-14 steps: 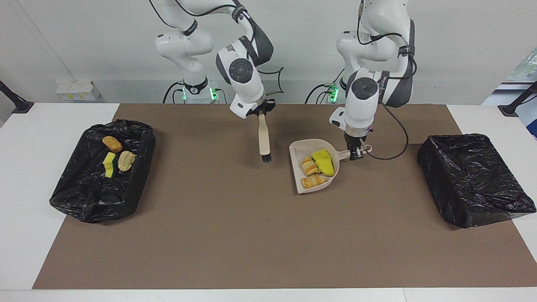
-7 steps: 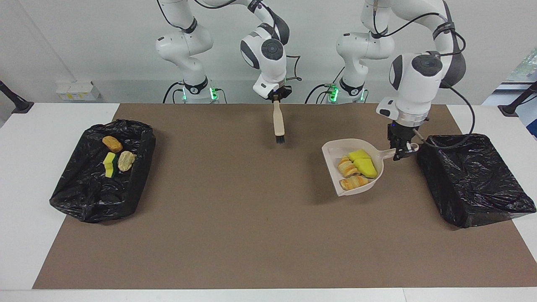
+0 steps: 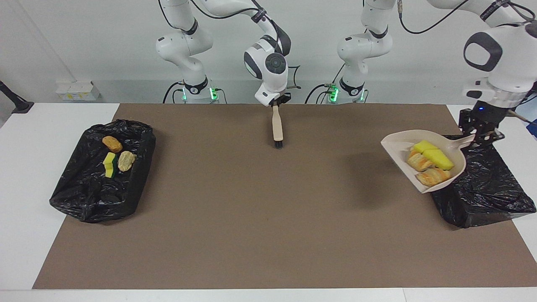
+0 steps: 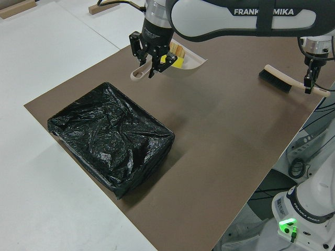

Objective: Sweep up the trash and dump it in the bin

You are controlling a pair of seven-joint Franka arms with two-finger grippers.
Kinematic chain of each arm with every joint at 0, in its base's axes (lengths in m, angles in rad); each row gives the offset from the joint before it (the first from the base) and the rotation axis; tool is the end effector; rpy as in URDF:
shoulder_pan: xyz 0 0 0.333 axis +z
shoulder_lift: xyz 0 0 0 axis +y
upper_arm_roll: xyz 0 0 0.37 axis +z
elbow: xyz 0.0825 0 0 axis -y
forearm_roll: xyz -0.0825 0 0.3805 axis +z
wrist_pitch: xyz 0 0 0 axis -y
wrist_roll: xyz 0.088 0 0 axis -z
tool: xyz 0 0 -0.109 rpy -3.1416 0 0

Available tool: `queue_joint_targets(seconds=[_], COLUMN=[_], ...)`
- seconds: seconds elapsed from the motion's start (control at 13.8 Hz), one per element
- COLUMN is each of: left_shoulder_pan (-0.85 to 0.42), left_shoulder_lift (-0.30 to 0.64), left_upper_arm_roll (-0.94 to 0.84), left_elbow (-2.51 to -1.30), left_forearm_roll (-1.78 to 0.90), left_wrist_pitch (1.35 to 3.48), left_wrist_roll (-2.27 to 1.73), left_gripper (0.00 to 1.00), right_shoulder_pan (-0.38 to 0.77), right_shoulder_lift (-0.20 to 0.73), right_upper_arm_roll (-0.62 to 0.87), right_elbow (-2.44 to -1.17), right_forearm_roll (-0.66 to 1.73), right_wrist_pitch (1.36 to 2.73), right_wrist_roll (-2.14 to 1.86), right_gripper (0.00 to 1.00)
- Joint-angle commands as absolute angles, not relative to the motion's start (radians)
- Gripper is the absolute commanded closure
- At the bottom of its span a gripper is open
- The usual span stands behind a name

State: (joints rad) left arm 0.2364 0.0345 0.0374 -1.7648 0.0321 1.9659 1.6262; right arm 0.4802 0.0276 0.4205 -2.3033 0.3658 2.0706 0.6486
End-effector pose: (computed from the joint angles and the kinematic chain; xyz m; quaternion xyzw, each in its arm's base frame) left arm 0.5669 0.1611 0.6013 -0.7740 0.6275 -0.0354 0.0769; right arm 0.2864 0.3914 0.3742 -0.9799 -0.0170 0.1975 0.0202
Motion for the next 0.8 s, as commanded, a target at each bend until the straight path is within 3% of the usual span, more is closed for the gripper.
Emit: queue_joint_targets(seconds=[0.0, 0.29, 0.73], left_shoulder_pan=[0.346, 0.465, 0.491], left_shoulder_lift=[0.104, 0.136, 0.186], left_upper_arm_roll=[0.021, 0.021, 0.02], left_elbow=[-1.648, -1.586, -1.543], left_forearm_roll=[0.002, 0.024, 0.349], left_wrist_pitch=[1.914, 1.922, 2.068], left_wrist_roll=[1.69, 1.775, 1.821], left_gripper=[1.0, 1.0, 1.0], right_shoulder_pan=[0.486, 0.395, 0.163], right_shoulder_lift=[0.064, 0.069, 0.051], right_upper_arm_roll=[0.422, 0.419, 0.416], right_elbow=[-2.246, -2.143, -1.941], right_forearm_roll=[0.33, 0.27, 0.201], right_wrist_pitch=[2.051, 1.945, 1.703], right_wrist_roll=[0.65, 0.631, 0.398], right_gripper=[0.01, 0.0, 0.0])
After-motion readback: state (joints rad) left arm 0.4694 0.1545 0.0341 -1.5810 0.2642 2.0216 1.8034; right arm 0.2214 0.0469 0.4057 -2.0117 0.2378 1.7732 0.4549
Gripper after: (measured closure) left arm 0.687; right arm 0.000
